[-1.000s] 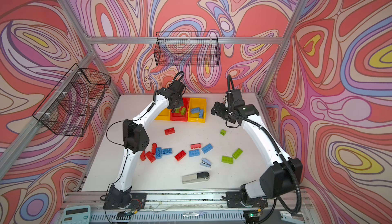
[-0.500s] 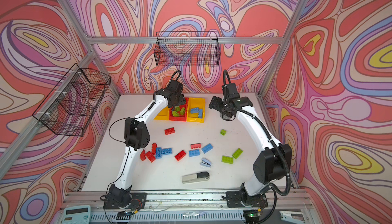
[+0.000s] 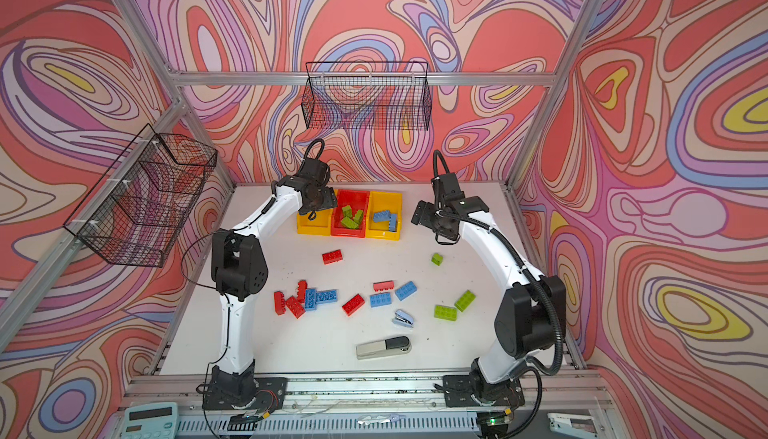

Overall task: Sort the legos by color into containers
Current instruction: 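Withdraw the left gripper while the right gripper grasps the small lime-green brick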

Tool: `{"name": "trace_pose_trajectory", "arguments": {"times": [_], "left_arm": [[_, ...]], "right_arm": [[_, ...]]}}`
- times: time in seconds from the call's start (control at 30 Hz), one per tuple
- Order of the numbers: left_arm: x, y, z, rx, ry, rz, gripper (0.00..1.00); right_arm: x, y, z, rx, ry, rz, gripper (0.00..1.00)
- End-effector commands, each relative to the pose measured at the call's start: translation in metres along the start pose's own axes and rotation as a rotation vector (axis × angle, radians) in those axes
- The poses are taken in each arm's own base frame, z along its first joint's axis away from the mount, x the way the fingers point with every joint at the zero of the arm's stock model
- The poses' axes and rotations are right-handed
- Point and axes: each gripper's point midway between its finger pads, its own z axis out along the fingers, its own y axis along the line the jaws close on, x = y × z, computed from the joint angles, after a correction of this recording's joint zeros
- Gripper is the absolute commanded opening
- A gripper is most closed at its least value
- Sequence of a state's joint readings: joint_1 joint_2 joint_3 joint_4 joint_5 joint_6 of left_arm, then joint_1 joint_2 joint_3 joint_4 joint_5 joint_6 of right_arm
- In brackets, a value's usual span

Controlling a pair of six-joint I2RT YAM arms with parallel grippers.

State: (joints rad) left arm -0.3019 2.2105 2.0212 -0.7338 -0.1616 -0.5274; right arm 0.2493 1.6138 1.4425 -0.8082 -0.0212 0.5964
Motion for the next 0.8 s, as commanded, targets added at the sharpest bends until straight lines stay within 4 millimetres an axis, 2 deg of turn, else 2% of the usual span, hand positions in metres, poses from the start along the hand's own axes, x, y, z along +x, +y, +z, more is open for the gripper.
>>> {"name": "trace_pose_trajectory", "arguments": {"times": [0.0,0.47,0.57,0.77], "left_arm": [[0.0,-0.012,0.006,0.032,-0.016,0.068,0.82],[0.038,-0.029,0.035,0.104,0.097,0.072,0.74],[0.048,-0.032,0.035,0.103,0.114,0.085,0.71],[0.066,-0.038,0.022,0.112,0.137,0.11,0.67]], "right_arm": [[0.007,-0.015,-0.008,0.035,-0.035,0.028,0.96],[0.045,-0.051,-0.013,0.082,-0.04,0.077,0.95],[0.047,-0.054,-0.012,0.082,-0.046,0.076,0.92],[0.053,-0.06,-0.001,0.096,-0.036,0.071,0.9]]}}
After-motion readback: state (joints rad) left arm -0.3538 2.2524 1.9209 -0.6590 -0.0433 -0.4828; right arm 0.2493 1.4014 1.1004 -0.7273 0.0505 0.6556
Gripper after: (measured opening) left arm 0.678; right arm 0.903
